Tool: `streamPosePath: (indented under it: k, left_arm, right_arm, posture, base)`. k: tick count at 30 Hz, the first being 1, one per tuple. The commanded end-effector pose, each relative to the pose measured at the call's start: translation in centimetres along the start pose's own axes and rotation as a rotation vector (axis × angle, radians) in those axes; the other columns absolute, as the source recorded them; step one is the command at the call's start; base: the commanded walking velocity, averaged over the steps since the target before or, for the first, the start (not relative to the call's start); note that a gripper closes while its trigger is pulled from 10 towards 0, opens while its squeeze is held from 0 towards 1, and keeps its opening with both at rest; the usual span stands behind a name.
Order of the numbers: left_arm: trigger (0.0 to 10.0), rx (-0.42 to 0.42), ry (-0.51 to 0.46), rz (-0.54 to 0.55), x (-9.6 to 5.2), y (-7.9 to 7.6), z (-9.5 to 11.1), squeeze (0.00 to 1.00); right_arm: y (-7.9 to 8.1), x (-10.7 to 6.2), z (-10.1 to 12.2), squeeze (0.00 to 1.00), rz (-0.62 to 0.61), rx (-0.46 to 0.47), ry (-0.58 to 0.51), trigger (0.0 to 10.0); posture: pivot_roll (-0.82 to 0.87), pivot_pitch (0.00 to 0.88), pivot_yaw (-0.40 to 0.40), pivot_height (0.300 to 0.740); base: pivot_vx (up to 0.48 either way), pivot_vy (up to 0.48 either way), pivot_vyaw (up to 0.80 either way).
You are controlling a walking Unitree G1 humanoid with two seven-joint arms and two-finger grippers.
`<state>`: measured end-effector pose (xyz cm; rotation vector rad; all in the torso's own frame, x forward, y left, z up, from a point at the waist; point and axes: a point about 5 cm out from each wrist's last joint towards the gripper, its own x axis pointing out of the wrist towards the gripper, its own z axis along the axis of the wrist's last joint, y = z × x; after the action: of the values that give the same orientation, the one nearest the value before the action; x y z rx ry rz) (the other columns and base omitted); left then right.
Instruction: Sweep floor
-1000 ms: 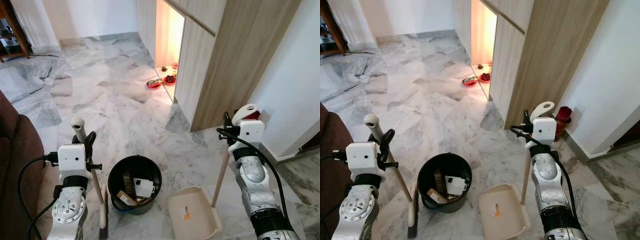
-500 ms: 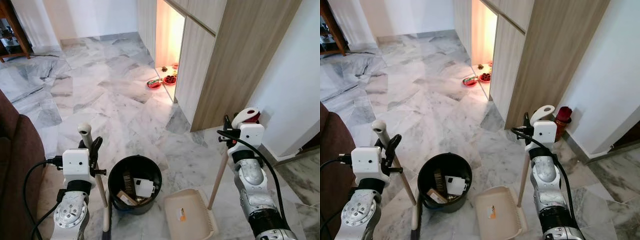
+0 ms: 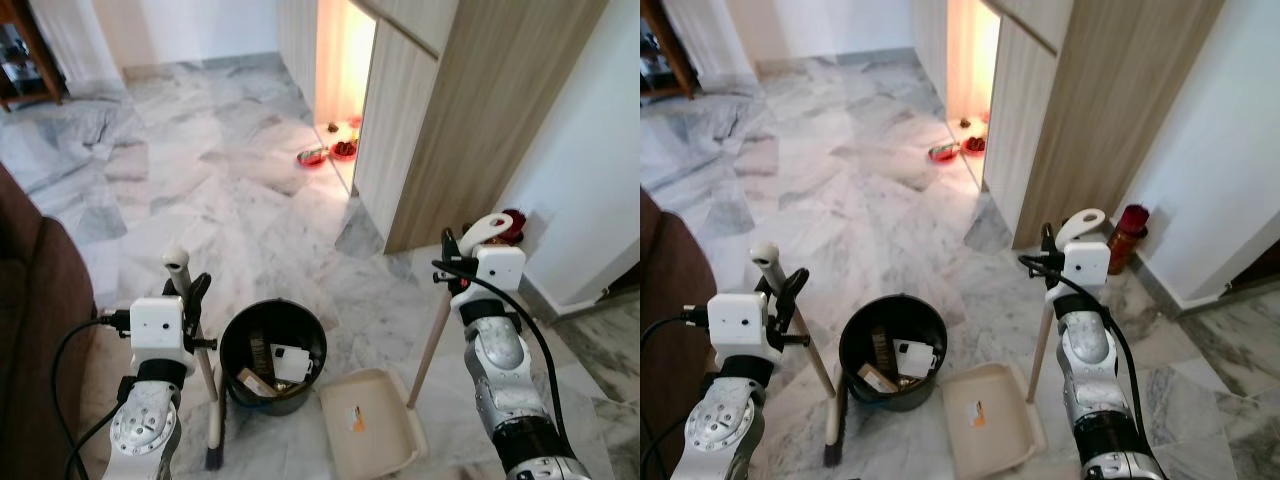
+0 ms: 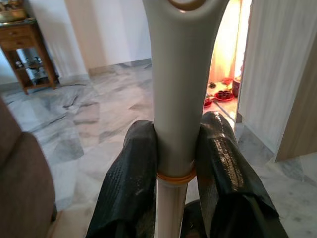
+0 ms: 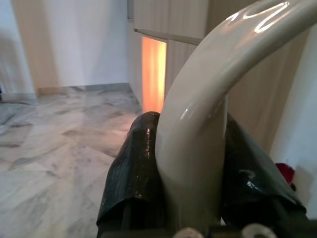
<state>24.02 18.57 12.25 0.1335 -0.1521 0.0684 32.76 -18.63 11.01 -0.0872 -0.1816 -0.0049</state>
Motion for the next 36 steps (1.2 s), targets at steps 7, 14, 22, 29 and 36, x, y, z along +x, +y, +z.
streamPosePath:
  k: [7, 14, 22, 29, 36]
  left_arm:
    - [10.0, 0.000, -0.041, -0.007, 0.08, -0.08, 0.64, 0.00]
    - [10.0, -0.001, -0.042, -0.006, 0.10, -0.07, 0.65, 0.00]
    - [10.0, -0.001, -0.044, 0.005, 0.15, 0.00, 0.69, 0.00]
    - [10.0, -0.003, -0.043, 0.015, 0.14, 0.12, 0.54, 0.00]
    - [10.0, -0.002, -0.047, 0.017, 0.33, 0.05, 0.58, 0.00]
  right_arm:
    - [0.16, 0.30, 0.83, 0.00, 0.007, 0.009, -0.045, 10.0]
    - [0.24, 0.37, 0.86, 0.00, 0.013, 0.007, -0.045, 10.0]
    - [0.49, 0.47, 0.82, 0.00, 0.022, 0.008, -0.039, 10.0]
    - [0.40, 0.73, 1.03, 0.00, 0.012, 0.016, -0.041, 10.0]
    - [0.46, 0.83, 1.06, 0.00, 0.009, 0.022, -0.040, 10.0]
  posture:
    - [0.03, 0.036, -0.018, 0.740]
    - [0.04, 0.045, -0.019, 0.740]
    - [0.05, 0.060, -0.026, 0.740]
    - [0.04, 0.072, -0.030, 0.740]
    - [0.04, 0.074, -0.031, 0.740]
  base:
    - [-0.321, 0.000, 0.00]
    - [-0.319, 0.000, 0.00]
    - [-0.318, 0.000, 0.00]
    - [-0.318, 0.000, 0.00]
    - [-0.272, 0.000, 0.00]
